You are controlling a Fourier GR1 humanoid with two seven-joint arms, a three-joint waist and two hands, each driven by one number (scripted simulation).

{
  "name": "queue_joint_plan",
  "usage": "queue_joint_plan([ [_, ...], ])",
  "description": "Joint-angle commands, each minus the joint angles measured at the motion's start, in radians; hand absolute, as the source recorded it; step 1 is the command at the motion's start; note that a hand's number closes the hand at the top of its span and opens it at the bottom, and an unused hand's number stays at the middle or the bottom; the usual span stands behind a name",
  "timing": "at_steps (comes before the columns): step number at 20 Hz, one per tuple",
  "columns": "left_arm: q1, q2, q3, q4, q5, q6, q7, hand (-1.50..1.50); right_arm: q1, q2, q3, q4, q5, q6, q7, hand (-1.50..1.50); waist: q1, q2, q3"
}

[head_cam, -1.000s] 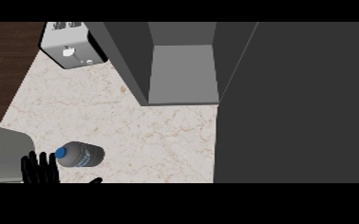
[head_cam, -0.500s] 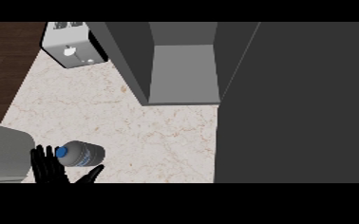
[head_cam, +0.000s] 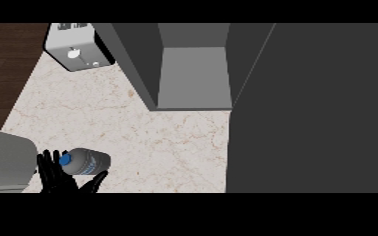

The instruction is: Pick up the bottled water, place it into the cabinet and close the cabinet

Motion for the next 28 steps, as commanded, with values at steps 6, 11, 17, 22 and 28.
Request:
queue_joint_plan([
  [6,-0.133,0.015,0.032,0.156,0.046,-0.165,-0.053,-1.50,0.078,-0.003,-0.039,-0.165,-0.063,0.037,0.017,-1.50,-0.008,-0.001,0.000],
  [11,-0.124,-0.006,0.049,0.159,0.064,-0.182,-0.094,1.50,0.058,-0.030,-0.122,-0.130,-0.144,0.051,0.014,-1.50,0.001,-0.001,0.001],
  [17,-0.126,-0.040,0.005,0.100,0.070,-0.147,-0.078,1.50,0.063,-0.024,-0.140,-0.112,-0.136,0.069,-0.008,-1.50,0.002,-0.003,0.002],
  [22,-0.233,0.003,-0.060,0.168,-0.058,-0.157,-0.090,1.50,0.037,0.008,-0.058,-0.111,-0.054,0.049,-0.006,-1.50,-0.014,-0.002,0.001],
  [28,-0.316,0.017,-0.163,0.173,-0.126,-0.228,0.003,1.50,-0.010,-0.032,-0.080,-0.109,-0.104,0.032,0.037,-1.50,0.002,0.001,0.001],
])
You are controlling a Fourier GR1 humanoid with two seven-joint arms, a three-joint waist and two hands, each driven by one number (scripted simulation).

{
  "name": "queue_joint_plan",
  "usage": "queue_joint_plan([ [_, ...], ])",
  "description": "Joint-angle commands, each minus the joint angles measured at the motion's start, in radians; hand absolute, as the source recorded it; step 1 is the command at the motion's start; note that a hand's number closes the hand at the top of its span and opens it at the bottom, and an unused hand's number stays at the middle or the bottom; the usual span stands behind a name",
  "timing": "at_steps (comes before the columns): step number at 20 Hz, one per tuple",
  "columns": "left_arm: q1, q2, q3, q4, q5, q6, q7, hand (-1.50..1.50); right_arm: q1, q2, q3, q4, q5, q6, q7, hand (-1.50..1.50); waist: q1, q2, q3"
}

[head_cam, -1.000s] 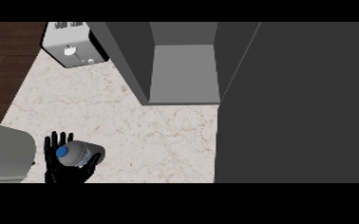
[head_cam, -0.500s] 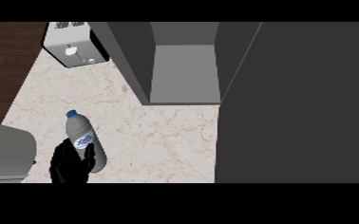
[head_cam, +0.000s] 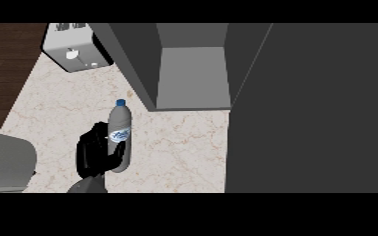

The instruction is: Pick up the bottled water, place it into the cabinet and close the cabinet

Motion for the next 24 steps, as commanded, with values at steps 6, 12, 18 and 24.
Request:
queue_joint_plan([
  [6,-0.048,0.002,-0.081,-0.152,-0.037,0.019,0.146,1.50,0.017,0.024,-0.015,-0.129,-0.081,-0.013,0.069,-1.50,0.014,-0.004,0.001],
  [12,0.009,-0.052,-0.205,-0.409,-0.099,0.117,0.275,1.50,-0.009,0.003,-0.058,-0.099,-0.106,0.009,0.038,-1.50,0.022,-0.007,0.002],
  [18,0.025,-0.061,-0.393,-0.654,-0.066,0.279,0.407,1.50,-0.039,0.014,-0.049,-0.096,-0.088,-0.010,0.063,-1.50,0.020,-0.007,0.002],
  [24,-0.072,-0.062,-0.588,-0.760,-0.106,0.538,0.541,1.50,-0.084,0.006,-0.055,-0.032,-0.094,0.006,0.061,-1.50,0.010,-0.005,0.002],
])
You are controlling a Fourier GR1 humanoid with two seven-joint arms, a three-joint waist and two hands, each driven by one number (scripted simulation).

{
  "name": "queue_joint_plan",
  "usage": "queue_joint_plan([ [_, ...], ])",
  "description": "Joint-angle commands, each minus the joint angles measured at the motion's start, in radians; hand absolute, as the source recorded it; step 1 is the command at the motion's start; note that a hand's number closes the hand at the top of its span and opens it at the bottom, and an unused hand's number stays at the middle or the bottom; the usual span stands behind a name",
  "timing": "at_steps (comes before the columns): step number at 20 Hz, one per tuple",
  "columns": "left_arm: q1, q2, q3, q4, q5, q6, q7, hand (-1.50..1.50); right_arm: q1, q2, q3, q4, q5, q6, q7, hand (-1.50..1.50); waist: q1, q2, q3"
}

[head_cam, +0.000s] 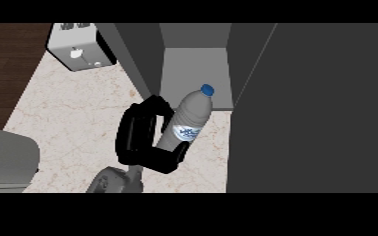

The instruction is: Pick up the bottled water, place it into the cabinet and close the cabinet

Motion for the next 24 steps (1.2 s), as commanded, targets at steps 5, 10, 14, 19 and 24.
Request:
queue_joint_plan([
  [5,-0.209,-0.002,-0.175,-0.127,-0.026,0.369,0.204,1.50,-0.017,0.008,-0.015,-0.105,-0.106,-0.009,0.065,-1.50,-0.011,0.001,0.000],
  [10,-0.357,-0.002,-0.242,-0.024,-0.011,0.571,0.190,1.50,-0.069,0.027,0.032,-0.106,-0.046,-0.027,0.118,-1.50,-0.018,0.005,0.000],
  [14,-0.502,-0.002,-0.146,0.046,-0.034,0.571,0.300,1.50,-0.079,-0.014,-0.074,-0.050,-0.116,0.007,0.084,-1.50,-0.013,0.002,0.000],
  [19,-0.584,-0.002,-0.170,0.237,0.056,0.613,0.185,1.50,-0.085,0.016,-0.032,-0.113,-0.104,-0.024,0.141,-1.50,-0.031,0.010,-0.001],
  [24,-0.629,-0.002,-0.100,0.344,0.043,0.547,0.169,1.50,-0.090,-0.034,-0.141,-0.079,-0.190,0.002,0.133,-1.50,-0.022,0.007,-0.001],
])
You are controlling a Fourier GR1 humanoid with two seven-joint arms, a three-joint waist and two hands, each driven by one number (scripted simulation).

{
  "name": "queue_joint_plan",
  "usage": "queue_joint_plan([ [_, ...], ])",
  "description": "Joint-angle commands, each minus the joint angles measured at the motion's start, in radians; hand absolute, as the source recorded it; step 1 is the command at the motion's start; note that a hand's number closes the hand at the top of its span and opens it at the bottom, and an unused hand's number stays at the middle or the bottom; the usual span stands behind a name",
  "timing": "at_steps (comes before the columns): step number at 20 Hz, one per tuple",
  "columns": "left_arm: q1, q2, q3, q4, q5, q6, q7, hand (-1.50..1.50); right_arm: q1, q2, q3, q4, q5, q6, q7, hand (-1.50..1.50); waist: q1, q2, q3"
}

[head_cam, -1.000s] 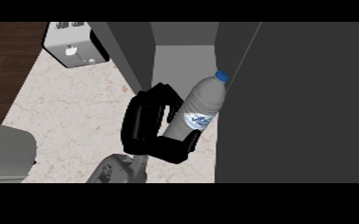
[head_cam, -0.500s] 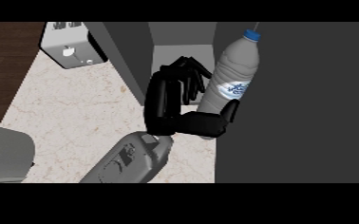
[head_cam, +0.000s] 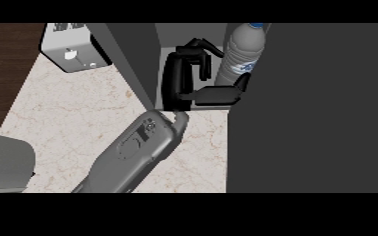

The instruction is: Pick up the bottled water, place it into the cabinet and close the cabinet

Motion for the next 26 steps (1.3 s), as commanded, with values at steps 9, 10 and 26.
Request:
queue_joint_plan([
  [9,-0.166,-0.004,0.065,0.380,0.074,-0.062,-0.105,1.50,-0.001,0.004,-0.039,-0.030,-0.115,0.046,0.019,-1.50,-0.015,0.001,0.001],
  [10,-0.117,-0.004,0.047,0.354,0.079,-0.045,-0.136,1.50,-0.036,-0.040,-0.085,-0.065,-0.208,0.002,0.097,-1.50,-0.002,0.004,0.000],
  [26,-0.395,0.022,0.154,0.809,0.087,-0.094,-0.263,1.50,-0.043,-0.005,-0.032,-0.047,-0.150,0.037,0.080,-1.50,-0.026,0.008,0.000],
])
